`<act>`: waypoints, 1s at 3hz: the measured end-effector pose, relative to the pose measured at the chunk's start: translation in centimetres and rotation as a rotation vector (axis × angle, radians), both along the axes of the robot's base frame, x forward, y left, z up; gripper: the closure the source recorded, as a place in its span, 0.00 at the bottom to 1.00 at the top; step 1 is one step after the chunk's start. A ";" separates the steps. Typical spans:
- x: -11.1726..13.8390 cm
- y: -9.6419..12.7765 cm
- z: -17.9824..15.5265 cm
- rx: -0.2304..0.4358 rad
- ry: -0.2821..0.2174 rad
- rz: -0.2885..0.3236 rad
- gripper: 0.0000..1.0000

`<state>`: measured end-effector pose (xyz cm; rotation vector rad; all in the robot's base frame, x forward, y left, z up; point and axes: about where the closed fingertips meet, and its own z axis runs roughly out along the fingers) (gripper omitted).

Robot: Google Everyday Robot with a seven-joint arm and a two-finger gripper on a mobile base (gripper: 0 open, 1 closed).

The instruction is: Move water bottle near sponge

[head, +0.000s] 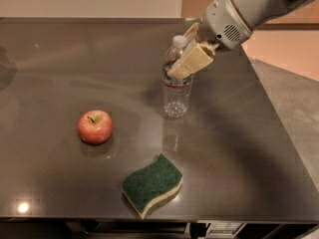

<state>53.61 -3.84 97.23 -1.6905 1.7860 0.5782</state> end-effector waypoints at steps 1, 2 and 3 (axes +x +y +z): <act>-3.0 -1.5 -0.5 -0.012 0.002 0.011 1.00; -5.4 -2.1 -1.1 -0.006 0.000 0.026 1.00; -7.4 -2.2 -1.4 0.024 -0.008 0.053 1.00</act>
Offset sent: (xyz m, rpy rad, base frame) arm -0.0855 -0.0323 -0.0206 0.0088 0.0013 0.0452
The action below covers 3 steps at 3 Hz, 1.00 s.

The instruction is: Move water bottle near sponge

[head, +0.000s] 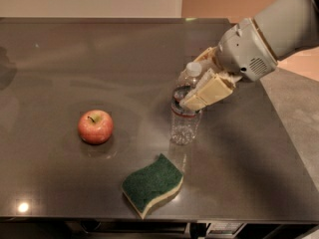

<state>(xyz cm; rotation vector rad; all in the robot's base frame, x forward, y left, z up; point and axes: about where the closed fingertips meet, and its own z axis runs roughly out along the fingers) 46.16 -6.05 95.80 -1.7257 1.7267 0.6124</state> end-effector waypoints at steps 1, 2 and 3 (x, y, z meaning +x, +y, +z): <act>-1.5 0.0 -0.1 0.023 -0.003 0.023 1.00; -2.6 -0.1 -0.1 0.031 -0.003 0.035 0.85; -3.3 0.0 -0.6 0.020 0.001 0.044 0.61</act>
Offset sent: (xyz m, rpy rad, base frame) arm -0.0383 -0.0067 -0.0031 0.0434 0.0032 0.0415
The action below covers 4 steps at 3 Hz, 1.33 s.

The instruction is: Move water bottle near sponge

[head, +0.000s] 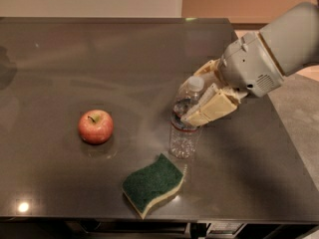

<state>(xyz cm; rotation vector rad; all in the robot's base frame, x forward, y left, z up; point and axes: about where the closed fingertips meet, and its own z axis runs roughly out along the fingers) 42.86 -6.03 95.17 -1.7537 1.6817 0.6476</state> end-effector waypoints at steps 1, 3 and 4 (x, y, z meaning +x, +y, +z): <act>-0.2 0.1 -0.5 -0.009 0.004 0.005 0.38; -0.4 0.5 -0.4 -0.011 0.000 0.011 0.00; -0.4 0.5 -0.4 -0.011 0.000 0.011 0.00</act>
Offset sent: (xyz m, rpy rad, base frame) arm -0.0022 0.0009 -0.0049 -0.0080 0.0039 0.0046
